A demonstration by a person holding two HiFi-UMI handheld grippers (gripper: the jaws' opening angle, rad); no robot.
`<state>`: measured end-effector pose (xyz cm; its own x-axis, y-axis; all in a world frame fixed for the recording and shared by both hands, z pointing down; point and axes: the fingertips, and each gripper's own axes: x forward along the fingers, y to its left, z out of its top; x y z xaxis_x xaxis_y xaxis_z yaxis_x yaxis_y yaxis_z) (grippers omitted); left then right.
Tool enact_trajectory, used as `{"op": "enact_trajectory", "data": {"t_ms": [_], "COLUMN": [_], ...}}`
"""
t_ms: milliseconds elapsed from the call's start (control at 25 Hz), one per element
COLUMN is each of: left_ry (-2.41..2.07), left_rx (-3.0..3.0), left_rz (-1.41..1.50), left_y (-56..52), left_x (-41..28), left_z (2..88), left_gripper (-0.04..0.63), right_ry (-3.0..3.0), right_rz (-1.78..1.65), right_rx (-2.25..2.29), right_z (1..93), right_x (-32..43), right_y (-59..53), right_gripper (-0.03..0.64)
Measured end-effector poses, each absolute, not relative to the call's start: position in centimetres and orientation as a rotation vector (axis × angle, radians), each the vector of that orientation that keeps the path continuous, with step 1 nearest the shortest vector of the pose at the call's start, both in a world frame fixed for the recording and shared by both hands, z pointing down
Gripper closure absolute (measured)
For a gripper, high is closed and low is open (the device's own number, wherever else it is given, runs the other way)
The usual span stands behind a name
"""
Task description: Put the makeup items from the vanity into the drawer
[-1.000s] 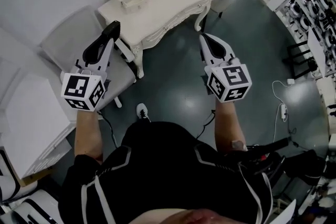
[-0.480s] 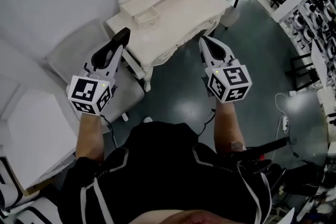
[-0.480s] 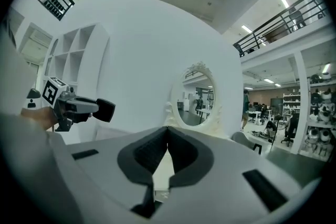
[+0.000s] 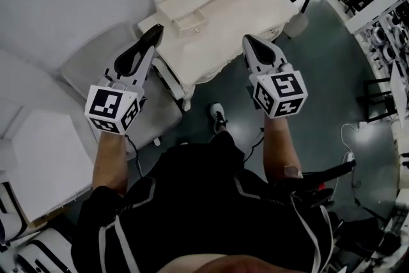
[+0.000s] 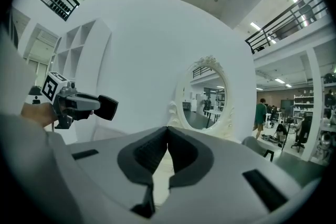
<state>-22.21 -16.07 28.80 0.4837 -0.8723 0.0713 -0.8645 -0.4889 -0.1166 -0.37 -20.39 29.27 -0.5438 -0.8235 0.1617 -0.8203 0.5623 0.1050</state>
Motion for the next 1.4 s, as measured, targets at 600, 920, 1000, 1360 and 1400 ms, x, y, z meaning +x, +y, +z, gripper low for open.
{"op": "enact_trajectory", "data": {"t_ms": [600, 920, 1000, 1360, 1400], "left_ry": [1.802, 1.963, 1.948, 1.681, 1.646], "left_rx": [-2.525, -2.450, -2.462, -2.623, -2.634], "left_rz": [-0.317, -0.346, -0.370, -0.599, -0.637], "left_y": [-27.7, -31.8, -32.2, -35.1, -35.7], "left_x": [-19.1, -18.7, -18.6, -18.9, -18.6], "left_z": [30.5, 31.2, 31.6, 36.2, 37.0], "left_gripper": [0.506, 0.506, 0.506, 0.506, 0.506], "right_ry": [-2.759, -2.816, -2.811, -2.741, -2.740], "right_rz": [-0.014, 0.053, 0.072, 0.082, 0.090], "right_rx": [1.119, 0.921, 0.920, 1.010, 1.006], "right_z": [29.6, 31.0, 31.4, 33.6, 33.8], "right_x": [0.7, -0.1, -0.5, -3.3, -3.5], "right_y": [-37.4, -42.7, -43.4, -42.8, -42.7], "right_gripper": [0.612, 0.612, 0.612, 0.612, 0.612]}}
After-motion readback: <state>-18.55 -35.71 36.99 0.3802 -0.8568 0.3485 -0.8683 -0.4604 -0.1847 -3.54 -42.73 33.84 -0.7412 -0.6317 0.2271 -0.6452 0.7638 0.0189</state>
